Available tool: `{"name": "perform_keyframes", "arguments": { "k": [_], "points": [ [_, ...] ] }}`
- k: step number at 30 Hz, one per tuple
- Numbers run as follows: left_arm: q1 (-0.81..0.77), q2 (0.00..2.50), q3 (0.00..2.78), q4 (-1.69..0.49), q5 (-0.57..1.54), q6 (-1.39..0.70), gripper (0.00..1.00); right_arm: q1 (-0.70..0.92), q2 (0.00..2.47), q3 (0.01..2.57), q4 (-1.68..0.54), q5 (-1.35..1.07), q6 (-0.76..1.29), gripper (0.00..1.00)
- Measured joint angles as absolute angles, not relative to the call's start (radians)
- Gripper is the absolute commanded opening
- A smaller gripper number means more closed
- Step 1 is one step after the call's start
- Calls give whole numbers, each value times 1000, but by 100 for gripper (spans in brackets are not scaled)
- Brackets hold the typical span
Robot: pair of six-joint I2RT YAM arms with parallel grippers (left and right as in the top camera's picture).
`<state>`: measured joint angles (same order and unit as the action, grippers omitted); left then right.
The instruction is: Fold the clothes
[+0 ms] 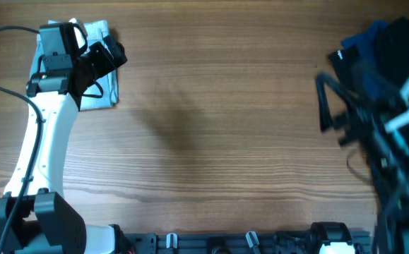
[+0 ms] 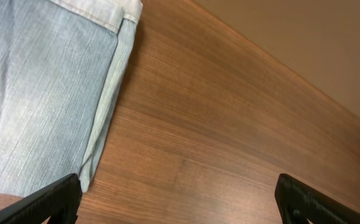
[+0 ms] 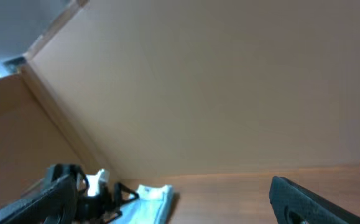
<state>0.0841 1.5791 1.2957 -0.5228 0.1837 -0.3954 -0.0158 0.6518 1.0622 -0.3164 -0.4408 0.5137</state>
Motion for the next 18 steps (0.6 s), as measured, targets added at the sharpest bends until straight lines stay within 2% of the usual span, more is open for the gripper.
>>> {"name": "perform_keyframes", "arguments": {
  "k": [2, 7, 12, 18],
  "points": [
    [84, 1579, 1296, -524, 183, -395, 100, -16, 535, 1013, -389, -379, 510, 99],
    [84, 1579, 1296, -524, 184, -395, 100, -16, 275, 729, -373, -285, 506, 100],
    [84, 1579, 1296, -524, 184, -395, 100, -16, 68, 450, -163, -257, 506, 100],
    [84, 1579, 1296, -524, 183, -395, 100, -16, 20, 215, 50, -229, 506, 100]
  ]
}}
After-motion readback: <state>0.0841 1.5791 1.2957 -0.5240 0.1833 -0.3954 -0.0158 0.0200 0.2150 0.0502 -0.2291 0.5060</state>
